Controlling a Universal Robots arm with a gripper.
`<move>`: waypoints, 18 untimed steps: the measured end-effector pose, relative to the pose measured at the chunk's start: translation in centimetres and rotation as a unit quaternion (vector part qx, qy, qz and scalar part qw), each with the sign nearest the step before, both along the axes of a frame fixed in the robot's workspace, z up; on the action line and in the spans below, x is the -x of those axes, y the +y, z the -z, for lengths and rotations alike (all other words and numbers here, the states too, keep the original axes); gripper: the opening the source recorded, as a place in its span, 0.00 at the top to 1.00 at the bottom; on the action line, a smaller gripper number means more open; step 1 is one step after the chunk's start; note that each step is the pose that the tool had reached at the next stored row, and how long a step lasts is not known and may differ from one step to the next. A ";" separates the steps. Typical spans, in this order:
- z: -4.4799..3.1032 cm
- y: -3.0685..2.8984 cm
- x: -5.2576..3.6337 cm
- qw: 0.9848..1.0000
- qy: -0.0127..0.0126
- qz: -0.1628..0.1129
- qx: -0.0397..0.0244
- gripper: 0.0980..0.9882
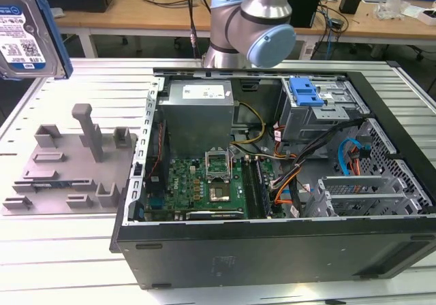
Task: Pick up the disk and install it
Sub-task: 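Pick up the disk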
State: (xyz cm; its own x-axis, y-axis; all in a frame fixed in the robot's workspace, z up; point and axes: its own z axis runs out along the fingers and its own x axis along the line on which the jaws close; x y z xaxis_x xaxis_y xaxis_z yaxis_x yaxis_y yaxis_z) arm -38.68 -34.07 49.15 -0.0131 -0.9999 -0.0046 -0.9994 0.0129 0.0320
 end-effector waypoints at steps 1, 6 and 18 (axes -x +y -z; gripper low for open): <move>-0.01 -0.25 -0.24 1.000 0.000 0.000 0.000 0.70; -0.02 -1.78 -1.85 1.000 0.001 0.000 0.000 0.70; -0.04 -5.62 -5.92 1.000 0.003 0.000 0.000 0.70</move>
